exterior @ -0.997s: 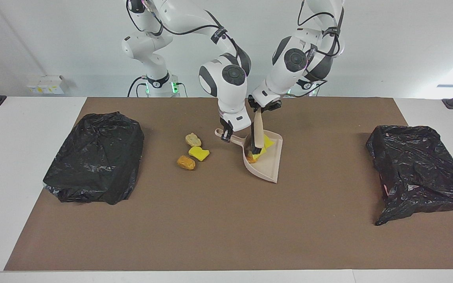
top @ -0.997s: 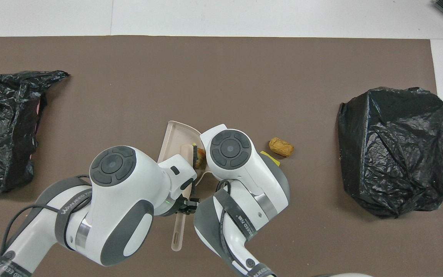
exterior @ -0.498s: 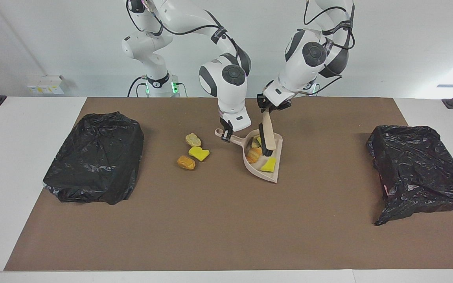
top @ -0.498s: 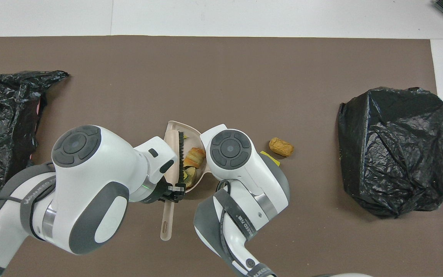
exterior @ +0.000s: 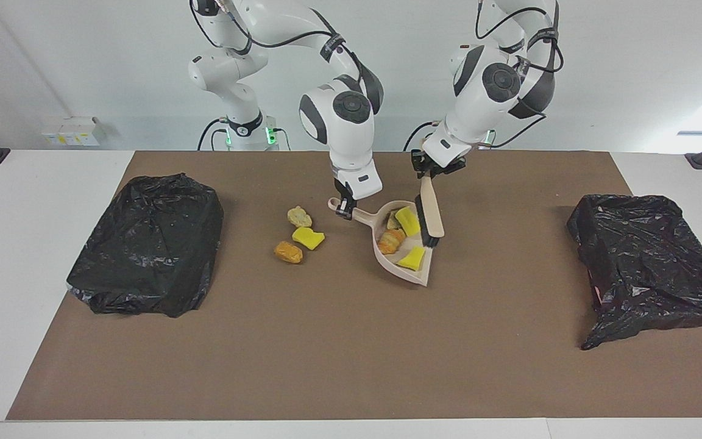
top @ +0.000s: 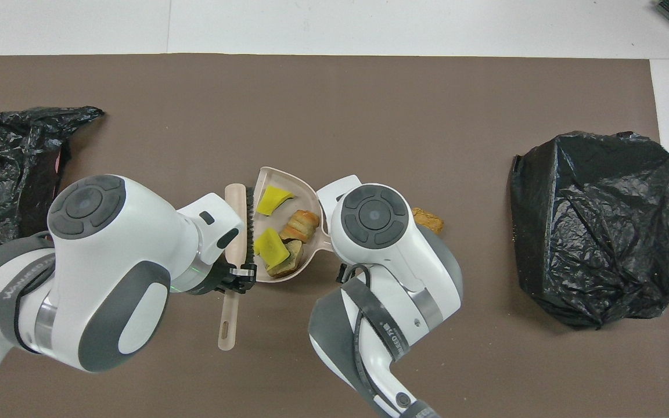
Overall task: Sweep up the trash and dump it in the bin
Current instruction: 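Carry the dustpan to the black bag with the right gripper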
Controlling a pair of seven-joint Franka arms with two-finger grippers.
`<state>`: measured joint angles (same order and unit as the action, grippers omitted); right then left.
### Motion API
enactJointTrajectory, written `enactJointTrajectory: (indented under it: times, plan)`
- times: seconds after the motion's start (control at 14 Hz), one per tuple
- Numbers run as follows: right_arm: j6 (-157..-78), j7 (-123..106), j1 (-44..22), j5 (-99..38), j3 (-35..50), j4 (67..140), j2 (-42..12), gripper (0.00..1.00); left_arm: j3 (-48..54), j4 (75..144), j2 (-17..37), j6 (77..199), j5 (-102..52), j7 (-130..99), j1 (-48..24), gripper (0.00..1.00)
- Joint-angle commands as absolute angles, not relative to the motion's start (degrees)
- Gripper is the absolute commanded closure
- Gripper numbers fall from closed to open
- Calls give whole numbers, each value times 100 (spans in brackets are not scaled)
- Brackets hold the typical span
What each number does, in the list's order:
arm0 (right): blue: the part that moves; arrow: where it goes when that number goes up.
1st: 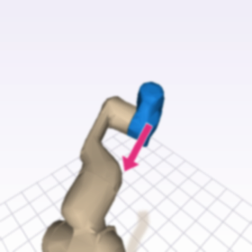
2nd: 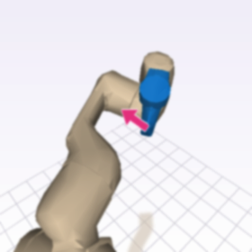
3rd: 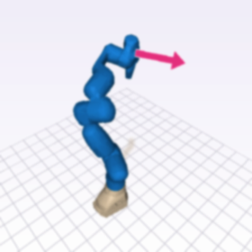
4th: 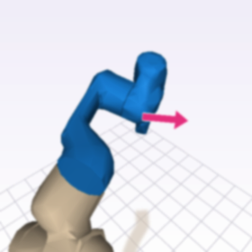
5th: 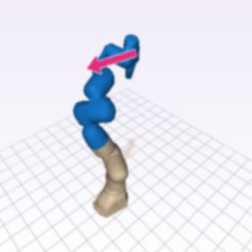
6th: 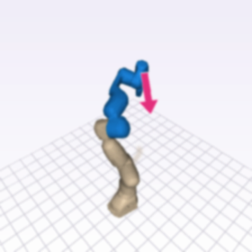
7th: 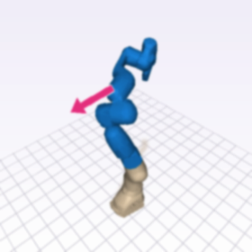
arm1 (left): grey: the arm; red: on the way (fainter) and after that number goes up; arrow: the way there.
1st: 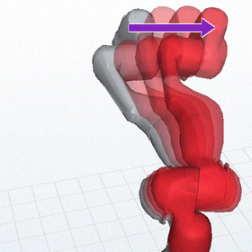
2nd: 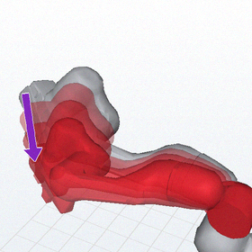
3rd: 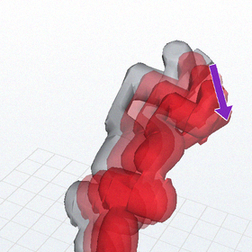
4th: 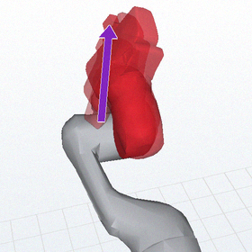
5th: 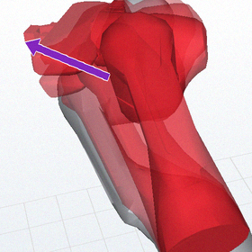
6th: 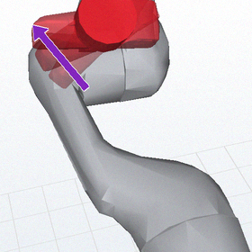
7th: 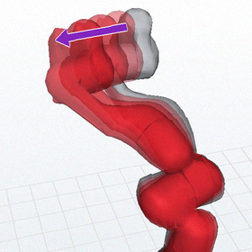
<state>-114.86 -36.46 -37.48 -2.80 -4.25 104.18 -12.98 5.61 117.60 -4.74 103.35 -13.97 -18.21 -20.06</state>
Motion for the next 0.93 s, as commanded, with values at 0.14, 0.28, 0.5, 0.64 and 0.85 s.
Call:
enactJointTrajectory:
  times: [0.14,0.28,0.5,0.64,0.85]
  plan:
    - [-10532,-4691,-2911,-299,-378,10521,-590,100,571,12251,-887,10265,-950,-2073,-1775,100]
    - [-10091,-5000,-2629,-290,-404,10538,-300,100,580,12409,-1019,10274,-897,-2214,-1845,100]
    - [-9976,-5465,-1805,-281,-413,10538,174,100,703,12647,-1151,10274,-896,-2644,-2187,100]
    - [-9853,-5790,-1050,-281,-431,10503,377,100,703,12787,-1178,10336,-896,-3118,-2695,100]
    - [-9800,-6763,118,-281,-483,10468,431,100,712,13095,-1257,10624,-896,-3742,-3442,100]
